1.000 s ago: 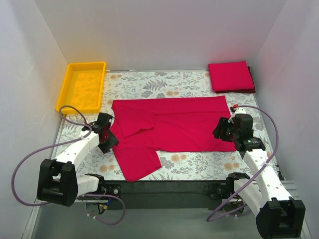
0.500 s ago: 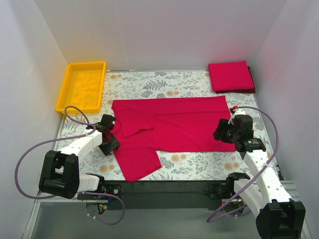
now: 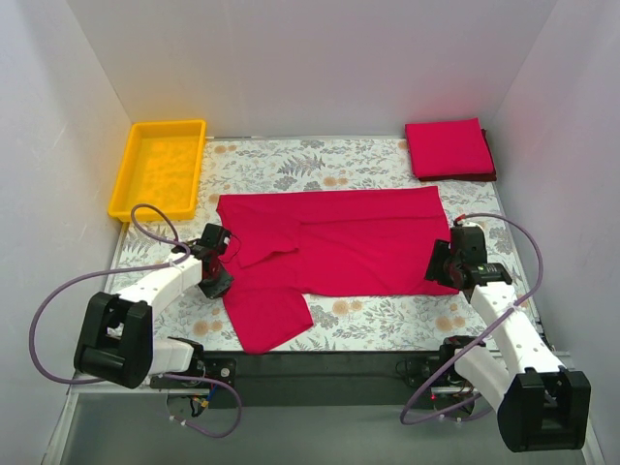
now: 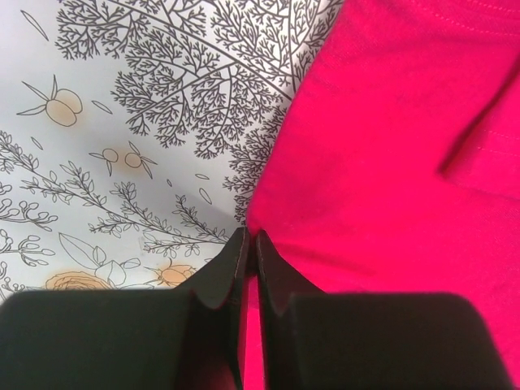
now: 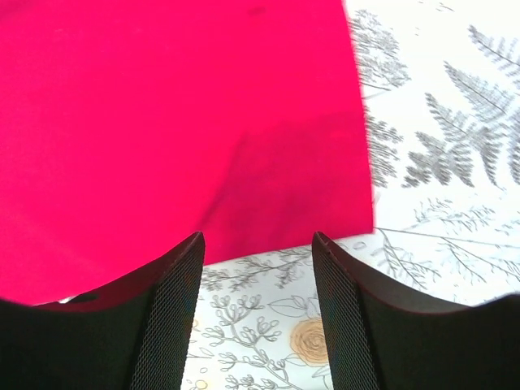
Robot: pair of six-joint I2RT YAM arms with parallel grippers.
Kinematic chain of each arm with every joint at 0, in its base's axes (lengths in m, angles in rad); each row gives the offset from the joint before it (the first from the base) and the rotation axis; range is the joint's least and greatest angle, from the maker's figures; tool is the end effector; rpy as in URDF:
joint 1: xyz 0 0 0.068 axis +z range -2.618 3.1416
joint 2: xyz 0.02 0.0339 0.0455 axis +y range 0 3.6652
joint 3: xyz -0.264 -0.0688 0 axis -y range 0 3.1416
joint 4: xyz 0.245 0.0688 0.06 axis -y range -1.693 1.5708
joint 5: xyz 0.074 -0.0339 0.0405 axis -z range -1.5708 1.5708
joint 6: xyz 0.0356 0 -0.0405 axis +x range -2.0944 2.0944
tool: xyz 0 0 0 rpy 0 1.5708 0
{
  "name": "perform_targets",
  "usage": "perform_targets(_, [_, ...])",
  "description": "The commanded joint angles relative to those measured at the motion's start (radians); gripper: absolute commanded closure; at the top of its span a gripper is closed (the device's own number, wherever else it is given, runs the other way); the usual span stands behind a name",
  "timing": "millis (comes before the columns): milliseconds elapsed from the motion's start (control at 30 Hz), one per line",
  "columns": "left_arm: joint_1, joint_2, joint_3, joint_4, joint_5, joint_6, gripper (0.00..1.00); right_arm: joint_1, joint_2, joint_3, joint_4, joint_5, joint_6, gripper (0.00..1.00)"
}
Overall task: Fold and stack the t-shirts
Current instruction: Fold the tshirt
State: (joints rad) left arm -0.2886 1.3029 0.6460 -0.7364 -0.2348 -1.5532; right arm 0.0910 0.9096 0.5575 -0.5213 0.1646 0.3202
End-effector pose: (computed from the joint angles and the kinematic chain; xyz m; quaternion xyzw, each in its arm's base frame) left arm 0.1940 -0.0490 0.1591 -0.5930 0.7918 0.0005 0.1461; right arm 0.1784 0.0104 0.2100 0.1350 0.9273 -0.0061 0.3491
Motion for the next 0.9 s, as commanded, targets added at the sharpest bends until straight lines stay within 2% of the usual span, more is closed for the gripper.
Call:
perform_targets(0, [-0.009, -0.022, -0.037, 0.034, 0.002, -0.024, 1.0, -0.032, 0.008, 0.032, -0.055, 0.108, 0.042, 0.39])
perform_targets(133, [-0.012, -0.047, -0.042, 0.045, 0.011, -0.021, 1.0, -0.08, 0.055, 0.024, -0.056, 0.082, 0.054, 0.4])
perform_targets(267, [-0.012, -0.065, -0.04, 0.043, 0.017, -0.013, 1.0, -0.219, 0.107, 0.022, -0.052, -0.017, 0.068, 0.43])
perform_targets(333, [-0.012, -0.082, -0.042, 0.046, 0.018, -0.015, 1.0, -0.25, 0.139, 0.027, -0.033, -0.054, 0.072, 0.44])
perform_targets(667, [-0.014, -0.105, -0.043, 0.054, 0.026, -0.008, 1.0, -0.326, 0.21, 0.065, -0.023, -0.067, 0.086, 0.46])
perform_targets(867, [-0.015, -0.125, -0.045, 0.054, 0.019, -0.011, 1.0, -0.336, 0.245, 0.045, -0.016, -0.057, 0.088, 0.52])
